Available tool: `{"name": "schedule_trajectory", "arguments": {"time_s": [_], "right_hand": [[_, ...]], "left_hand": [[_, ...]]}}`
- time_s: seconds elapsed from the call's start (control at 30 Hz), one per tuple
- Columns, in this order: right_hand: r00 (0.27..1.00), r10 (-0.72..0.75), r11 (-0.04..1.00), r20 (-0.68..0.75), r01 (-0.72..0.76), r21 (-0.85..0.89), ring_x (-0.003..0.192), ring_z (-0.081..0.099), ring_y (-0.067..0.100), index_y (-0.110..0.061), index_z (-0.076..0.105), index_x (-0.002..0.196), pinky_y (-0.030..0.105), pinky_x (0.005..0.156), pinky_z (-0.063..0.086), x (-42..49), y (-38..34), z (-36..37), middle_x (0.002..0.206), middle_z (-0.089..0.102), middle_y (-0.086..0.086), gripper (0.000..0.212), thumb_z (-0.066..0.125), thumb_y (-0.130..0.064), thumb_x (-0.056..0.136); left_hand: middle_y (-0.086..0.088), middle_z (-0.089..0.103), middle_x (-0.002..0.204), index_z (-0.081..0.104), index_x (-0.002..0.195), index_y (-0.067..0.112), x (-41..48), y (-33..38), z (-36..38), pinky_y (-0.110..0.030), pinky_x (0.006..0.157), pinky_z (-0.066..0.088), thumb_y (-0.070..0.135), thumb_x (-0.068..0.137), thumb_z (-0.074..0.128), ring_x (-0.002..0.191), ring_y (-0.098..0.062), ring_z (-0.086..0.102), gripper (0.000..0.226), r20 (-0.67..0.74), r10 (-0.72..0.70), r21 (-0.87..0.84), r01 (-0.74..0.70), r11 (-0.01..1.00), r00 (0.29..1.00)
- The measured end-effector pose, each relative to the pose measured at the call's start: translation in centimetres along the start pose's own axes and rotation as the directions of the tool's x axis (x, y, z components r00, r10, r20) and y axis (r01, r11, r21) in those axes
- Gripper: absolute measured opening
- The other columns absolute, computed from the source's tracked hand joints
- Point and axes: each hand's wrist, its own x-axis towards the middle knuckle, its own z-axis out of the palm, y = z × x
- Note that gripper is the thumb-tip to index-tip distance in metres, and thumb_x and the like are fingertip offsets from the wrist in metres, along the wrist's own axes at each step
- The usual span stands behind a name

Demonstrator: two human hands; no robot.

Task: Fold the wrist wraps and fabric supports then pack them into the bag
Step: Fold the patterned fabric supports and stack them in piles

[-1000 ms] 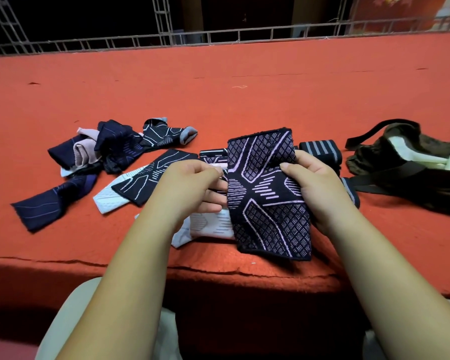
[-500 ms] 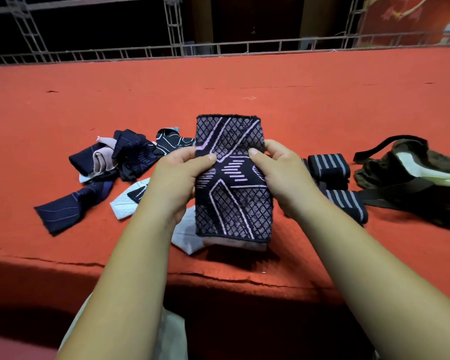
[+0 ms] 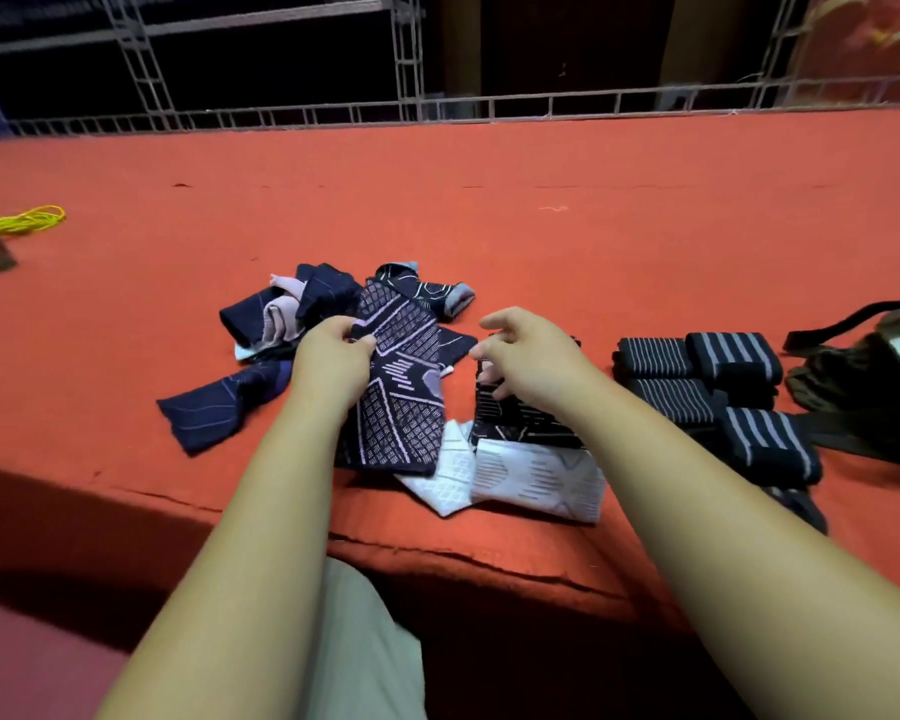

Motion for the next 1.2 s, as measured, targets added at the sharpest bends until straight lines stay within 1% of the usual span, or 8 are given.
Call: {"name": "schedule_trajectory", "arguments": {"time_s": [0.1,0.23,0.4,0.67,0.87,0.97,1.07,1.2], "right_hand": [[0.992,-0.003,0.999,-0.123,-0.002,-0.041,0.057,0.068,0.002,-0.019,0.070,0.120,0.023,0.054,0.053,0.1,1.4,-1.4,0.077,0.074,-0.010,0.028,0.058,-0.006,0.099],[0.964,0.033,0.999,-0.263,-0.038,-0.013,0.075,0.069,0.009,-0.026,0.074,0.102,0.028,0.069,0.052,-0.2,3.2,-4.2,0.083,0.079,-0.013,0.027,0.058,-0.006,0.095],[0.934,0.052,0.990,-0.354,-0.095,-0.103,0.091,0.067,0.017,-0.027,0.074,0.098,0.027,0.078,0.045,0.3,5.5,-6.7,0.100,0.074,-0.009,0.019,0.064,-0.012,0.094],[0.997,0.029,0.930,-0.078,-0.056,-0.364,0.137,0.054,0.018,-0.026,0.052,0.156,0.029,0.110,0.038,0.7,6.3,-8.1,0.151,0.055,-0.002,0.062,0.073,-0.034,0.097],[0.998,0.011,0.934,-0.059,-0.031,-0.355,0.112,0.064,0.014,-0.031,0.071,0.127,0.026,0.088,0.041,1.7,6.7,-8.8,0.123,0.070,-0.010,0.027,0.069,-0.027,0.100],[0.999,0.038,0.934,0.028,-0.026,-0.357,0.091,0.065,0.008,-0.033,0.068,0.130,0.024,0.078,0.044,2.3,6.8,-9.1,0.112,0.070,-0.012,0.032,0.072,-0.028,0.099],[0.996,0.076,0.948,0.054,-0.055,-0.313,0.069,0.060,0.000,-0.036,0.068,0.127,0.020,0.063,0.042,2.7,7.1,-9.4,0.096,0.071,-0.013,0.032,0.074,-0.027,0.097],[0.999,0.037,0.929,0.039,-0.020,-0.370,0.092,0.067,0.005,-0.036,0.067,0.130,0.026,0.080,0.046,2.6,7.1,-9.4,0.117,0.073,-0.012,0.032,0.072,-0.032,0.099]], "left_hand": [[-0.011,0.070,0.129,0.068,0.130,0.015,0.5,-0.8,0.5,-0.042,0.104,0.050,0.028,0.096,0.067,0.124,-0.036,0.062,0.036,-0.074,-0.063,0.146,0.074,0.986,0.995],[-0.018,0.061,0.132,0.070,0.125,0.016,-1.1,0.9,1.9,-0.047,0.104,0.045,0.025,0.092,0.061,0.128,-0.045,0.049,0.035,-0.182,0.042,0.293,0.013,0.956,0.982],[0.006,0.074,0.116,0.076,0.117,0.023,-3.1,4.7,4.6,-0.031,0.094,0.050,0.022,0.096,0.065,0.110,-0.016,0.067,0.023,0.155,0.159,0.047,-0.168,0.985,0.975],[0.015,0.060,0.146,0.058,0.149,0.032,-1.5,5.0,7.7,-0.036,0.116,0.043,0.042,0.093,0.080,0.135,-0.006,0.055,0.061,0.536,0.155,0.023,-0.198,0.980,0.830],[0.012,0.079,0.101,0.077,0.108,0.037,0.3,4.0,9.1,-0.041,0.103,0.055,0.039,0.091,0.076,0.101,-0.010,0.073,0.017,0.531,0.136,0.028,-0.178,0.984,0.837],[0.001,0.081,0.101,0.077,0.106,0.027,0.2,4.6,9.2,-0.034,0.086,0.058,0.031,0.096,0.077,0.088,-0.012,0.076,0.011,0.615,0.107,-0.027,-0.115,0.993,0.781],[0.001,0.082,0.102,0.077,0.107,0.028,0.5,4.6,9.2,-0.039,0.091,0.060,0.030,0.097,0.077,0.090,-0.014,0.077,0.011,0.649,0.114,-0.037,-0.118,0.992,0.752],[0.000,0.081,0.109,0.075,0.113,0.031,0.9,4.5,9.2,-0.049,0.100,0.060,0.029,0.094,0.080,0.104,-0.023,0.078,0.020,0.675,0.114,-0.057,-0.103,0.993,0.729]]}}
